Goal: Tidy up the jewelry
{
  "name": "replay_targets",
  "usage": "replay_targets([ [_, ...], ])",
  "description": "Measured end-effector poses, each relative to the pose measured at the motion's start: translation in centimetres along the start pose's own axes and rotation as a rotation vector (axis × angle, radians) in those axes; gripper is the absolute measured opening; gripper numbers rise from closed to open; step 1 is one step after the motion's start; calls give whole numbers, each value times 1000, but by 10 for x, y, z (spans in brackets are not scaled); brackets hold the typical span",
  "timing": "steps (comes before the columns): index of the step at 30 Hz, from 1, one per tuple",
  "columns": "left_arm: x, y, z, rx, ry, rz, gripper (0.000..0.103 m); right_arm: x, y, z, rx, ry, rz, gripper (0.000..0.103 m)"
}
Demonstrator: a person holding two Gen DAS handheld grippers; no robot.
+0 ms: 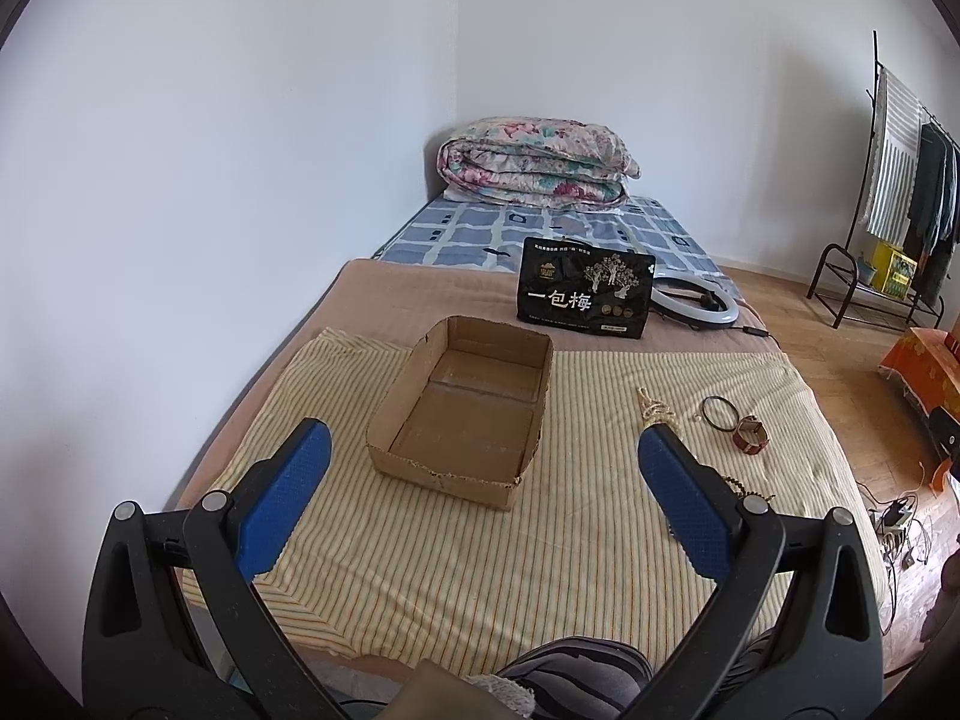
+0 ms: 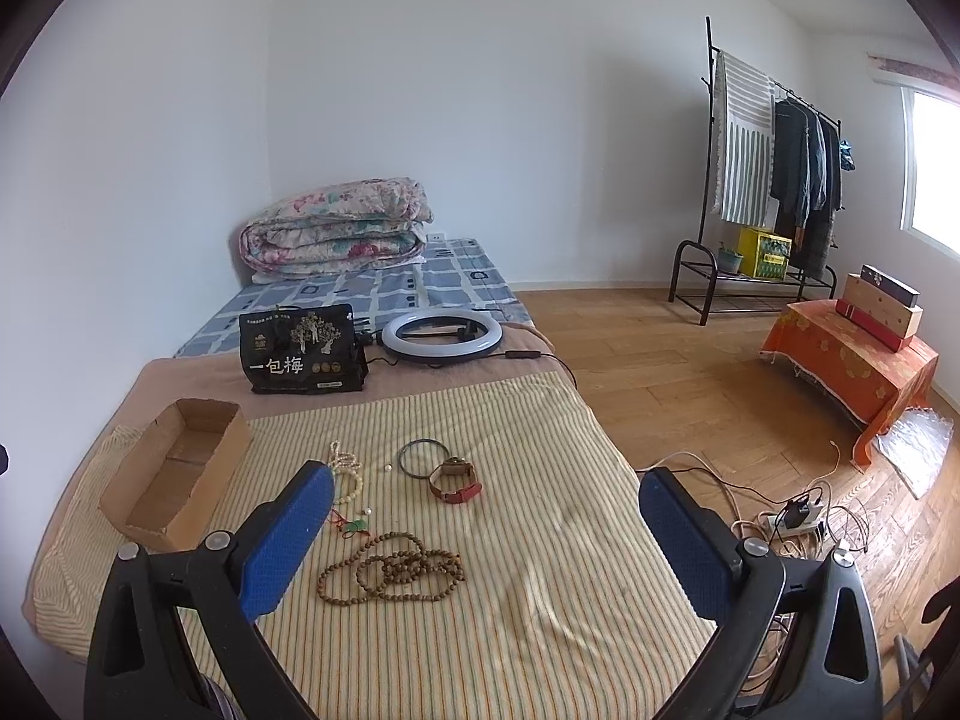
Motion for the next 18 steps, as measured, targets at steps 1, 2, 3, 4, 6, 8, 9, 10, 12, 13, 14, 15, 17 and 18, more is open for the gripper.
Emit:
replay_targets([
  [1, 0, 0, 0, -1, -1, 0, 103, -1, 0, 0, 1, 1, 1, 103],
  [2, 0, 1, 0, -1, -2, 0, 103, -1, 1, 0, 2, 1, 2, 103],
  [3, 0, 1, 1, -1, -3, 0, 103, -1, 1, 0, 1, 1, 2, 103],
  [4, 0, 1, 1, -2, -3, 1, 103, -1, 1, 0, 1, 1, 2, 103],
  [6, 0, 1, 1, -3, -3, 2, 103, 0, 1, 1, 1, 1, 2, 103],
  [8, 0, 1, 1, -2, -5, 2, 103, 0, 1, 1, 1, 1, 2, 103],
  [9, 1, 2, 2, -4, -5, 3, 103, 0, 1, 1, 1, 1, 3, 103],
  [10, 1, 2, 2, -4, -6, 4, 103, 1, 0, 1, 3, 2, 2, 103],
  [12, 1, 2, 2, -3, -6, 3, 103, 0, 0, 2, 4, 2, 3, 103],
  [13, 1, 2, 2, -4, -7, 3, 103, -1, 1, 2, 5, 1, 4, 103],
  [14, 2, 2, 3, -5, -7, 4, 103, -1, 1, 2, 4, 1, 5, 103],
  [15, 1, 1, 3, -4, -8, 4, 103, -1, 1, 2, 5, 1, 5, 103],
  [17, 1, 2, 2, -4, -9, 4, 103, -1, 1, 3, 6, 2, 5, 103],
  [18, 2, 2, 3, -5, -9, 4, 103, -1, 1, 3, 5, 1, 5, 103],
])
Point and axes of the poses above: each gripper's, at about its wrist camera, not at the fingertips, and y roughly the way its jaws point, z to its left, x to its top, the point moved 5 cm from there along y, roughly the way its jaws point, and after that the axes turned 15 degrees about x, right-handed, at the moved point
